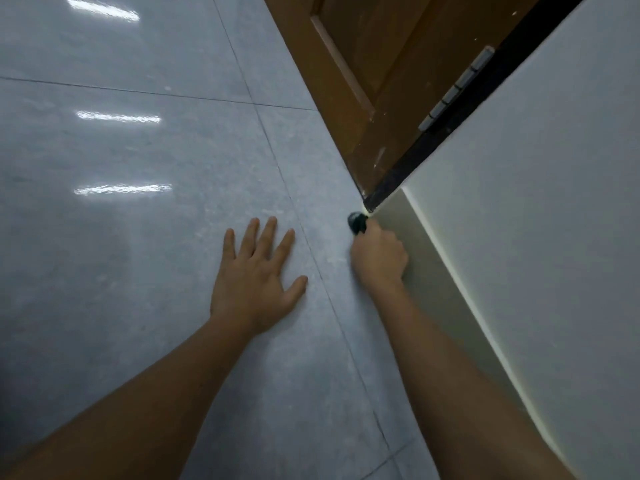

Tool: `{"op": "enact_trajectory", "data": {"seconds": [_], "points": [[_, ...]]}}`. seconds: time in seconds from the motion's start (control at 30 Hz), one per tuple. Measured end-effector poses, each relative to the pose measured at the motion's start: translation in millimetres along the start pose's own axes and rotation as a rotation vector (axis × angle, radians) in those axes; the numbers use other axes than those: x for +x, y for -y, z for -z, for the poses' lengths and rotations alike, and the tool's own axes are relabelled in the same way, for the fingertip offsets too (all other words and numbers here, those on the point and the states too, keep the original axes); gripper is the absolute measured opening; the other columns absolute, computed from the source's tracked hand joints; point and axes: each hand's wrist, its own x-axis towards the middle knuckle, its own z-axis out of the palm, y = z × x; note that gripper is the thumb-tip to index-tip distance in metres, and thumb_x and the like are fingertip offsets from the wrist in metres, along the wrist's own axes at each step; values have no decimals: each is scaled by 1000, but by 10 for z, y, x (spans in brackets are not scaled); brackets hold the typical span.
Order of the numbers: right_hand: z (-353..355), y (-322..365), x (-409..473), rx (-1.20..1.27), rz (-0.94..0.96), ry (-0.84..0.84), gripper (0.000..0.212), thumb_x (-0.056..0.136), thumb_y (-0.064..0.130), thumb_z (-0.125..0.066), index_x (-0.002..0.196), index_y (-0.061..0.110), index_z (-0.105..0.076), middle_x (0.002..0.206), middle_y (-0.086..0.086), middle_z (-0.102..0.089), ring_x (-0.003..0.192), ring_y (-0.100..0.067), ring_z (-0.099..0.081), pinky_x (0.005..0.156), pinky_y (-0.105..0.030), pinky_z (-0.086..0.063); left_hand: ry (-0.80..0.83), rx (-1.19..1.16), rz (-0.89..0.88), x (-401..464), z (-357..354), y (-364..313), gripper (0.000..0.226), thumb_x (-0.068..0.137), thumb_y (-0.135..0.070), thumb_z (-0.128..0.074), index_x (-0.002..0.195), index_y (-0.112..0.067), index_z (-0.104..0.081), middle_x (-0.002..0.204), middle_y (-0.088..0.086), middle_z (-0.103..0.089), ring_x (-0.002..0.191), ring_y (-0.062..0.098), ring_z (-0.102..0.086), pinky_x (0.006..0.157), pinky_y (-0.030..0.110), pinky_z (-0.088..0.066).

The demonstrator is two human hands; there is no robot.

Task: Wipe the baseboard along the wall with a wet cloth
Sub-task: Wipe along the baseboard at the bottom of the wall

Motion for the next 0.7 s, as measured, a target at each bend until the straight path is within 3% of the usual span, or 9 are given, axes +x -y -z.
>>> {"op": "enact_trajectory", "data": {"seconds": [0.1, 0.23, 0.4, 0.6, 0.7], "points": [[-13, 228, 238, 27, -33, 44, 34, 95, 14, -41, 126, 10, -53, 119, -18, -61, 106, -36, -59, 82, -42, -49, 14, 9, -4, 3, -8, 22, 79, 84, -67, -10, 152, -29, 4, 162, 4, 8, 148, 26, 11, 118, 51, 9], [-21, 103, -6, 36, -50, 52, 35, 98, 19, -38, 131, 13, -50, 120, -18, -61, 107, -36, -59, 83, -39, -48, -1, 17, 1, 5, 0, 33, 83, 78, -67, -2, 152, -30, 2, 162, 4, 6, 149, 26, 9, 117, 50, 10], [-89, -203, -418, -17, -97, 23, 36, 99, 24, -37, 132, 16, -49, 111, -14, -67, 97, -33, -63, 71, -34, -46, -28, -17, 3, 15, -8, 26, 82, 81, -67, -10, 153, -27, -10, 162, 6, -5, 149, 28, -1, 117, 52, 5], [56, 180, 95, -72, -3, 66, 31, 94, 14, -42, 122, 11, -55, 115, -16, -63, 102, -34, -62, 79, -40, -49, -27, -10, 8, 12, -3, 34, 82, 81, -67, -7, 153, -28, -2, 162, 4, 3, 149, 26, 7, 117, 51, 10], [143, 343, 277, -118, -45, 107, 27, 96, 15, -46, 119, 8, -59, 116, -12, -62, 102, -30, -61, 71, -36, -45, -16, -2, 3, 16, -6, 29, 82, 81, -67, -7, 153, -28, -3, 162, 4, 2, 149, 26, 7, 117, 51, 8]]}}
